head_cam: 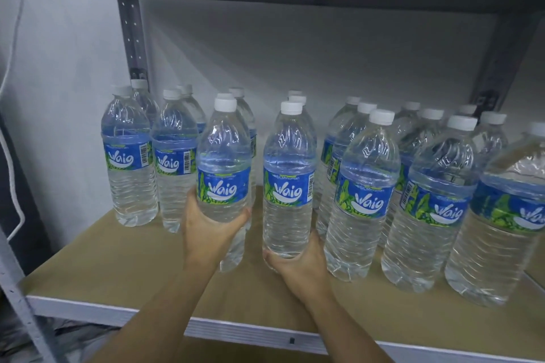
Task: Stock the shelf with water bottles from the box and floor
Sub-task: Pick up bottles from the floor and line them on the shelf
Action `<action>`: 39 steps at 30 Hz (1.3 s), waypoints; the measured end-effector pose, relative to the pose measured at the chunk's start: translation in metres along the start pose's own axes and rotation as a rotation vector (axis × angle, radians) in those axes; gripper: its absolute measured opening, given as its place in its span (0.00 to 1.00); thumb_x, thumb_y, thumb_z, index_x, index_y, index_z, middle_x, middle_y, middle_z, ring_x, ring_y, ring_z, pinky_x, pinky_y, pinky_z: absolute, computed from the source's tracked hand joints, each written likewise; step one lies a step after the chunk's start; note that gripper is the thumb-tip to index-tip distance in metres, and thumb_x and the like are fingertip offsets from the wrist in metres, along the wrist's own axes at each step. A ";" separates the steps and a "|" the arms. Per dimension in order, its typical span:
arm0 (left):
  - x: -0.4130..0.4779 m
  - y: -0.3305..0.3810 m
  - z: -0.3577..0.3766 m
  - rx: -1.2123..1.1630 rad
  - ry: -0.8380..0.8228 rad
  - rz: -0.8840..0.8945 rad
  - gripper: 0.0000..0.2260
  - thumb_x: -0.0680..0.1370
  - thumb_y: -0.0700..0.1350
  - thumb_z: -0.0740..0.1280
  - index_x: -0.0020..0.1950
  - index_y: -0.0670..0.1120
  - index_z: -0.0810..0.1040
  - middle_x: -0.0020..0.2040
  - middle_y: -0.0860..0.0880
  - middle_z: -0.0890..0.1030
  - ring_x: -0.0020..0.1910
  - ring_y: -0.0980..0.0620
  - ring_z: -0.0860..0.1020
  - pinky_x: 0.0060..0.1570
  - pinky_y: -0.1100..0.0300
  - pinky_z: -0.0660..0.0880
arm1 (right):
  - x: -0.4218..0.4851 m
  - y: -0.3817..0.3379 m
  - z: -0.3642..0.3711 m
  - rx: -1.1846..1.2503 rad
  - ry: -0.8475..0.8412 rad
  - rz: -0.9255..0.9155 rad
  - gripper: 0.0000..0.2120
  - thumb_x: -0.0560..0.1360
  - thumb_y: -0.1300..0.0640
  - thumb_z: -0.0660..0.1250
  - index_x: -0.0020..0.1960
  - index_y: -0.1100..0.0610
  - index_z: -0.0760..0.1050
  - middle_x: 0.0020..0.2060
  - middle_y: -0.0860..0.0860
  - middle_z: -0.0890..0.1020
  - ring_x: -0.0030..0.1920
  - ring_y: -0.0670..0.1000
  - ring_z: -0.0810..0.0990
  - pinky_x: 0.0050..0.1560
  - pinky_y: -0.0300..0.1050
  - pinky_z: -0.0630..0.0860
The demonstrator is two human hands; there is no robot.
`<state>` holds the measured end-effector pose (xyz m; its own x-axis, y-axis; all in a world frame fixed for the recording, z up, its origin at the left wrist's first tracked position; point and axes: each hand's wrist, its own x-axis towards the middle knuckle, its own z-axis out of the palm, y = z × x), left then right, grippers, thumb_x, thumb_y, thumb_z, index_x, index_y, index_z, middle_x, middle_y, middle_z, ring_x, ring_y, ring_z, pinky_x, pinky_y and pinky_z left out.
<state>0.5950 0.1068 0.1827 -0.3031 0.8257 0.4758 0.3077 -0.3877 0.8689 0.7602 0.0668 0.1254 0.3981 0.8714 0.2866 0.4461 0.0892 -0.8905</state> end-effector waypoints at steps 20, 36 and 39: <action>0.005 -0.013 -0.001 -0.032 -0.048 -0.096 0.43 0.58 0.54 0.82 0.68 0.55 0.66 0.58 0.56 0.78 0.58 0.52 0.77 0.62 0.52 0.73 | -0.001 0.000 0.003 0.014 0.000 0.069 0.38 0.57 0.44 0.82 0.63 0.44 0.70 0.53 0.40 0.81 0.54 0.42 0.81 0.58 0.44 0.77; 0.006 -0.011 -0.002 -0.044 -0.059 -0.116 0.46 0.58 0.55 0.82 0.71 0.53 0.64 0.61 0.55 0.78 0.62 0.52 0.75 0.61 0.56 0.70 | -0.002 -0.002 0.000 0.025 -0.026 0.091 0.39 0.57 0.44 0.82 0.63 0.42 0.67 0.55 0.40 0.80 0.56 0.44 0.80 0.61 0.47 0.77; 0.006 -0.010 -0.002 -0.051 -0.063 -0.113 0.46 0.59 0.55 0.82 0.71 0.53 0.64 0.61 0.55 0.77 0.62 0.52 0.74 0.61 0.57 0.69 | -0.002 -0.002 0.000 0.022 -0.033 0.095 0.40 0.56 0.42 0.81 0.64 0.43 0.69 0.55 0.41 0.81 0.55 0.44 0.81 0.61 0.47 0.77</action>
<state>0.5881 0.1141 0.1772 -0.2752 0.8888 0.3665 0.2283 -0.3099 0.9229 0.7591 0.0653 0.1264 0.4108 0.8919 0.1889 0.3899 0.0155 -0.9207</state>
